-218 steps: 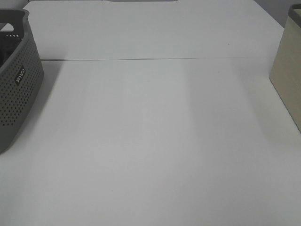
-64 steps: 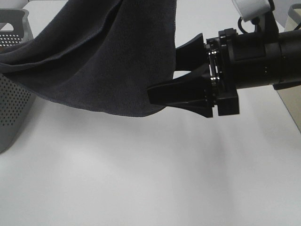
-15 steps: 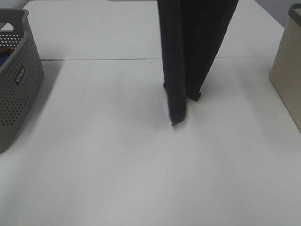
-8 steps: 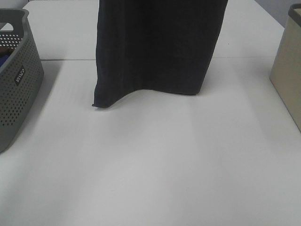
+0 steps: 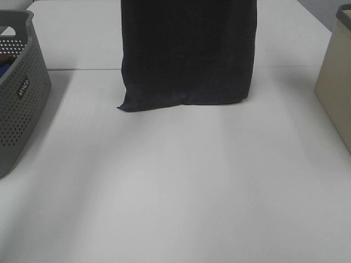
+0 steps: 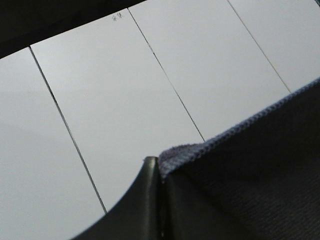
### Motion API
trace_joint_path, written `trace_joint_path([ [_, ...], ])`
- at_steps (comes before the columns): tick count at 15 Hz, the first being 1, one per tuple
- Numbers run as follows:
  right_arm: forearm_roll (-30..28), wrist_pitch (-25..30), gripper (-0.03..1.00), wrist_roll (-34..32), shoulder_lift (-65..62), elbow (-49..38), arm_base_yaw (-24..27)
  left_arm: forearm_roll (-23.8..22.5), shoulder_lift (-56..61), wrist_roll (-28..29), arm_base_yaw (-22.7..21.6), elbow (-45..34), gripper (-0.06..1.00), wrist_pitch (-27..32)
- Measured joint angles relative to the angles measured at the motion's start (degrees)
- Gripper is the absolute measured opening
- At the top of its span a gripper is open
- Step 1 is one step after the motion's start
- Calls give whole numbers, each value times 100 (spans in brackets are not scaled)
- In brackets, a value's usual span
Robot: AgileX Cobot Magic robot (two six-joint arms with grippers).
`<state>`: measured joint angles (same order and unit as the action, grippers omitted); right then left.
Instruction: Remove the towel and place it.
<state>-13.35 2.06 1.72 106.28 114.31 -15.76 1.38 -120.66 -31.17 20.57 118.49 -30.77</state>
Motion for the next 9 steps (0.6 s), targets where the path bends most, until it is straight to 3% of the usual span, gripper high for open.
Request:
trace_joint_path([
  [2, -11, -92, 1, 40, 424, 510, 0, -206, -590, 470, -103, 871, 0, -126],
  [4, -11, -120, 1, 57, 928, 1346, 0, -493, -1564, 991, -223, 2550, 0, 212],
  [6, -6, -281, 1, 52, 1197, 1828, 0, -584, -2320, 1112, -286, 4028, 0, 676],
  [9, 6, -413, 1, 52, 1324, 1994, -11, -625, -2573, 1134, -309, 4847, 0, 1043],
])
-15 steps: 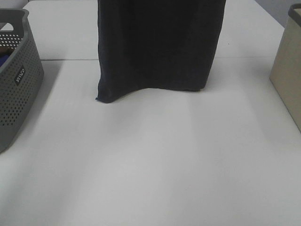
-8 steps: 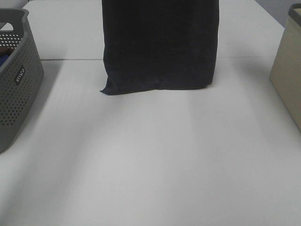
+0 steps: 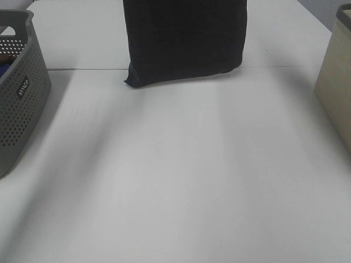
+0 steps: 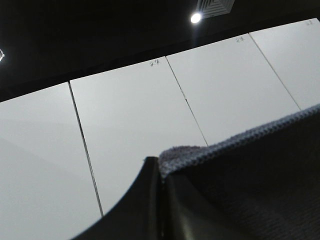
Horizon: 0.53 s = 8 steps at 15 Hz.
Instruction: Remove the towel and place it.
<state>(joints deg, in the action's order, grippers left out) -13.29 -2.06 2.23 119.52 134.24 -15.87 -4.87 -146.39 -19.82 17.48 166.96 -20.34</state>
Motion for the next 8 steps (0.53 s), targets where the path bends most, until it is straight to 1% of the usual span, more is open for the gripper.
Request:
trace_joint_path([
  [2, 92, 69, 1, 0, 74, 0, 0, -155, 0, 223, -17, 63, 0, 166],
  [3, 115, 206, 1, 0, 103, 0, 0, -264, 0, 390, -29, 63, 0, 315],
  [4, 126, 533, 1, 0, 115, 0, 0, -395, -11, 722, -34, 63, 0, 693],
  [5, 143, 888, 1, 0, 115, 0, 0, -441, -11, 894, -23, 63, 0, 1134],
  [6, 246, 1398, 1, 0, 80, 0, 0, -441, -11, 985, 29, 63, 0, 1759],
  [8, 453, 2842, 1, -6, -57, 0, 11, -418, 52, 980, 212, 63, 0, 3776],
])
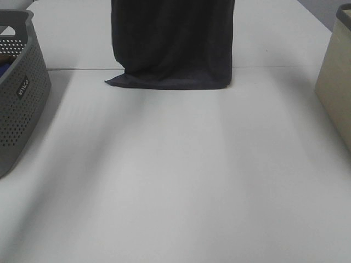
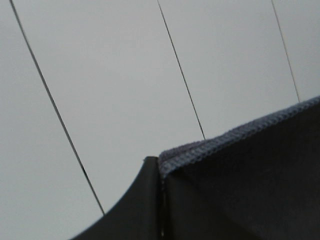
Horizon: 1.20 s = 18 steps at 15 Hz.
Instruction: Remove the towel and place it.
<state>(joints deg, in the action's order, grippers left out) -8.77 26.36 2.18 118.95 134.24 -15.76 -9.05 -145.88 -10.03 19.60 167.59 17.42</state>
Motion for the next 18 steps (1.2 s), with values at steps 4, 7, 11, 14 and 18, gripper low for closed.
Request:
trace_joint_path([
  [4, 424, 2217, 1, 11, -453, 6, 0, 590, 424, -189, 269, 0, 0, 3678],
  [7, 1398, 3197, 1, 395, -659, 6, 0, 567, 871, 212, 275, 0, 0, 5157],
  [11, 2183, 3936, 1, 865, -699, 11, 11, 819, 1175, 556, 246, -212, 0, 5220],
  [14, 2217, 4337, 1, 917, -716, 11, 11, 905, 2063, 670, 246, -1547, 0, 5231],
  [18, 2762, 4349, 1, 928, -1100, -252, 0, 974, 4291, 756, 252, -4979, 0, 5202],
])
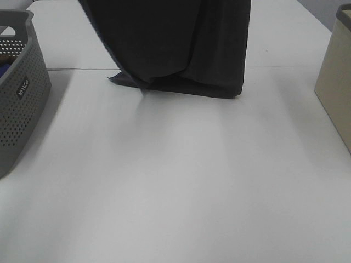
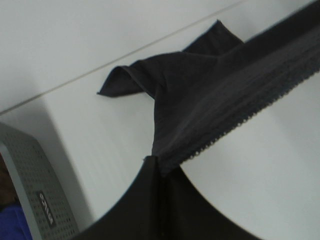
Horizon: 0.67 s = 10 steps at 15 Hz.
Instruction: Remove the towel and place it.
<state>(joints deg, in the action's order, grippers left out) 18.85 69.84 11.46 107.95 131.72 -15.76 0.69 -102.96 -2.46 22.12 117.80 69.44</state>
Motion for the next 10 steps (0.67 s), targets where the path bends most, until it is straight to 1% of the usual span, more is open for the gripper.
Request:
trace_joint_path([
  [2, 218, 11, 1, 0, -476, -917, -29, 195, 871, -6, 17, -1203, 0, -80],
  [5, 384, 46, 1, 6, -1381, -2653, -86, 619, 2051, -218, 23, -2584, 0, -212],
  [6, 413, 46, 1, 6, -1507, -2859, -86, 710, 2246, -264, 23, -2790, 0, -212],
  [7, 504, 46, 1, 0, -1782, -3312, -86, 900, 2567, -304, 34, -3123, 0, -235],
  [10, 630, 46, 1, -6, -2349, -4274, -92, 1398, 3260, -332, 34, -3925, 0, -321],
])
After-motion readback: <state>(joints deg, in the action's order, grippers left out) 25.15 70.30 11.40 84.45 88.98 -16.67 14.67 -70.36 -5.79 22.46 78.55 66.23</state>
